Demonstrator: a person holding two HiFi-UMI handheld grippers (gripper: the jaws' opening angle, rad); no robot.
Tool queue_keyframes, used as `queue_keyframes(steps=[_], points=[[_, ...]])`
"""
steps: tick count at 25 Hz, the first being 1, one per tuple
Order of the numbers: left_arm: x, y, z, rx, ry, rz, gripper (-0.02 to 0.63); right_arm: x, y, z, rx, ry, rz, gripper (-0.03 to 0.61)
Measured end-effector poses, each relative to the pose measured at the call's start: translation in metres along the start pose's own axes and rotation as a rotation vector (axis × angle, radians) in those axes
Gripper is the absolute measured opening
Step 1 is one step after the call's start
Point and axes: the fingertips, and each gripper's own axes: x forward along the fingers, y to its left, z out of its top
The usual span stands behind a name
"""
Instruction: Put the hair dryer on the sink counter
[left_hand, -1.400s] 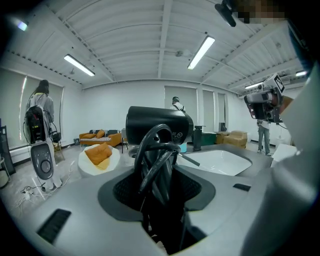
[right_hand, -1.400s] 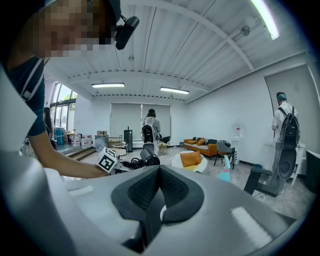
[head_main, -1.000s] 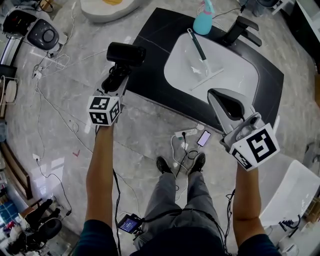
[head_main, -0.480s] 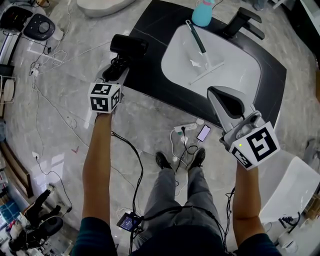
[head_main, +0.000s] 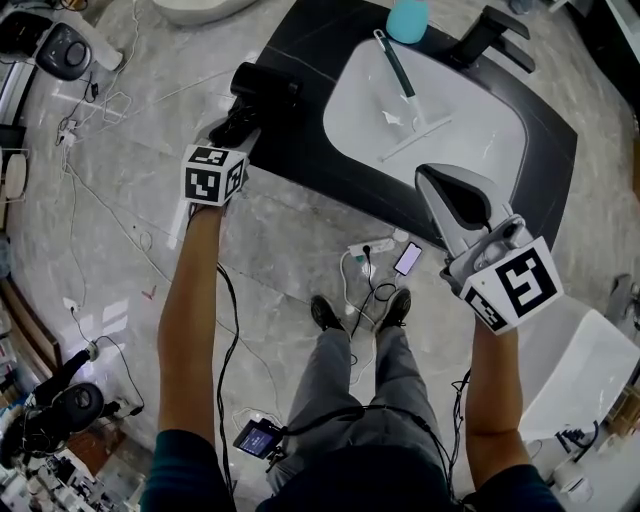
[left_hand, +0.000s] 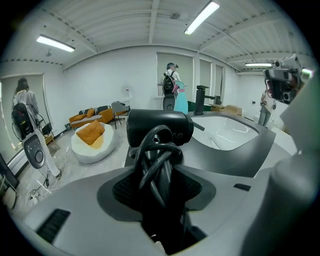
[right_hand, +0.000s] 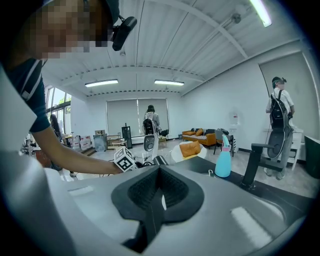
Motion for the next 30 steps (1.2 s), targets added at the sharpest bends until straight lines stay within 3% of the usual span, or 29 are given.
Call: queue_keyframes(steps=[9,14,19,30], points=[[0.001,-0.002,0.001,-0.003,0.036,-0.040,0.191,0.002,0.008,0.007,-0.001,-0.001,0.005,0.009],[0.004,-0.004,-0.001,0.010,0.068,-0.061,0.245,-0.001,0.011,0.011,-0.003,-0.003,0.000,0.009],[-0.001,-0.004,0.001,0.085,0.085,-0.021,0.314,-0.006,0.017,0.016,-0.009,-0.004,0.000,0.009],[-0.037,0.009,0.032,0.111,0.013,0.040,0.316,-0.013,0.026,0.037,-0.023,-0.015,0.010,0.009]])
